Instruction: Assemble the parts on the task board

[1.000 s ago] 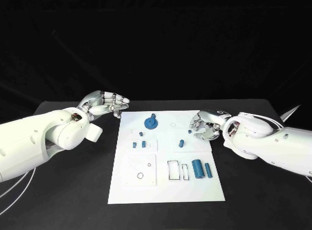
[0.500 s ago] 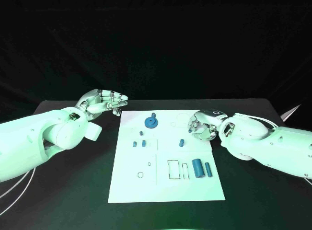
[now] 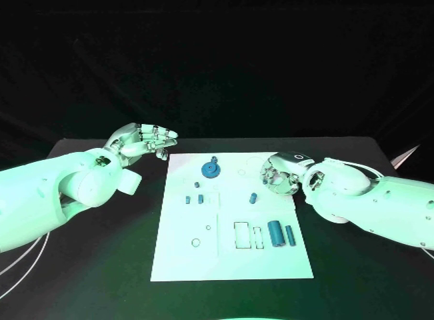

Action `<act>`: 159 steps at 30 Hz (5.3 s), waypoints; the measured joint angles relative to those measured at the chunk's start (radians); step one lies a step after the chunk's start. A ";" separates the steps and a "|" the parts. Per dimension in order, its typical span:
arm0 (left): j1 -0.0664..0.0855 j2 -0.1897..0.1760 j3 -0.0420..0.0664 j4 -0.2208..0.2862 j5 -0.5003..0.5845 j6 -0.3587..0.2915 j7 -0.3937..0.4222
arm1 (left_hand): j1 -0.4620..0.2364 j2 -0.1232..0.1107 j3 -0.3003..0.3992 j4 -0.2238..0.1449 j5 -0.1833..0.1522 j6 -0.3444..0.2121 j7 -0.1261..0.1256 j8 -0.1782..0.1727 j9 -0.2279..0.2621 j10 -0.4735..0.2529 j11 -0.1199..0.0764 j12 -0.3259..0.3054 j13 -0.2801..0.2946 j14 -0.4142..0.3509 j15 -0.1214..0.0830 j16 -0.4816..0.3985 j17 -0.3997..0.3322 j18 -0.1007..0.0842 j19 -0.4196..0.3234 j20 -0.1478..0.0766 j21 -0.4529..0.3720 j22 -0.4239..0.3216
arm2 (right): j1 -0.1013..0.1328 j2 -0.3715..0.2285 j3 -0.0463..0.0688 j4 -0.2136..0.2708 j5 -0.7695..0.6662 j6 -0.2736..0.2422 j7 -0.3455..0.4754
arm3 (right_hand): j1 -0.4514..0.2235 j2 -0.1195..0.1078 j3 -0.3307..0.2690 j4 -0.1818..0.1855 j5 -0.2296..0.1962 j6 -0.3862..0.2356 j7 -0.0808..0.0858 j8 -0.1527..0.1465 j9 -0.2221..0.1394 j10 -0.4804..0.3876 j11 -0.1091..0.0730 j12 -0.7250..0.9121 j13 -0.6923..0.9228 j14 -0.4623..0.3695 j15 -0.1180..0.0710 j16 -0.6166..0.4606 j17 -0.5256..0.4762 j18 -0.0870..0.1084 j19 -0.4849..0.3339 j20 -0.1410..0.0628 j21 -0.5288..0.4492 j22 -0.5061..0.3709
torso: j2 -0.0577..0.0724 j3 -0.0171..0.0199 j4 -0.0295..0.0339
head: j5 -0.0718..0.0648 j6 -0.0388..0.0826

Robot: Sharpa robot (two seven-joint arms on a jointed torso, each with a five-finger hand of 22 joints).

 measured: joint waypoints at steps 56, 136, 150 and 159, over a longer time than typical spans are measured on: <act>0.000 -0.005 0.000 0.013 0.001 0.001 -0.020 | 0.000 0.000 -0.005 0.000 0.000 -0.006 0.005 0.000 -0.001 0.000 0.000 0.000 -0.005 0.000 0.000 -0.004 -0.003 -0.001 0.006 0.002 -0.013 -0.008 | -0.016 0.040 -0.001 0.000 -0.098 -0.055 -0.112 | 0.009 0.057 0.062 -0.052 -0.002 0.061 -0.019 0.061 0.069 0.057 -0.018 -0.025 0.028 0.000 -0.014 0.050 0.031 -0.031 0.025 -0.003 0.168 0.092 | 0.000 0.0010 -0.0006 | -0.006 -0.007; 0.000 0.038 0.000 0.002 0.001 0.001 -0.030 | -0.004 -0.004 -0.014 0.003 0.000 -0.015 0.007 0.000 -0.001 -0.007 0.007 0.000 -0.011 0.000 0.000 -0.008 -0.005 -0.001 0.011 0.004 -0.023 -0.017 | -0.130 0.150 -0.004 0.225 -0.087 -0.179 -0.069 | -0.007 0.054 0.061 -0.054 -0.004 0.062 -0.027 0.076 0.083 0.063 -0.015 -0.026 0.036 0.004 -0.018 0.054 0.024 -0.031 0.025 -0.003 0.187 0.092 | 0.000 0.0001 -0.0007 | 0.134 -0.063; 0.000 0.039 0.000 0.001 0.001 0.001 -0.031 | -0.004 -0.004 -0.014 0.003 0.000 -0.015 0.007 0.000 -0.001 -0.007 0.007 0.000 -0.011 0.000 0.000 -0.008 -0.004 -0.001 0.011 0.004 -0.023 -0.016 | -0.142 0.161 -0.007 0.204 -0.086 -0.166 -0.064 | -0.017 0.050 0.063 -0.052 -0.006 0.061 -0.025 0.073 0.085 0.068 -0.018 -0.026 0.036 0.004 -0.018 0.054 0.021 -0.031 0.025 -0.003 0.187 0.091 | 0.000 0.0000 -0.0001 | 0.140 -0.072; 0.000 0.040 0.000 -0.001 0.001 0.000 -0.031 | -0.004 -0.004 -0.014 0.003 0.000 -0.015 0.007 0.000 -0.001 -0.007 0.007 0.000 -0.011 0.000 0.000 -0.008 -0.004 -0.001 0.011 0.004 -0.023 -0.016 | -0.146 0.166 -0.008 0.204 -0.084 -0.158 -0.062 | -0.019 0.053 0.063 -0.052 -0.004 0.060 -0.023 0.076 0.085 0.070 -0.019 -0.027 0.036 0.004 -0.018 0.054 0.021 -0.031 0.025 -0.003 0.187 0.091 | 0.000 0.0000 -0.0007 | 0.141 -0.071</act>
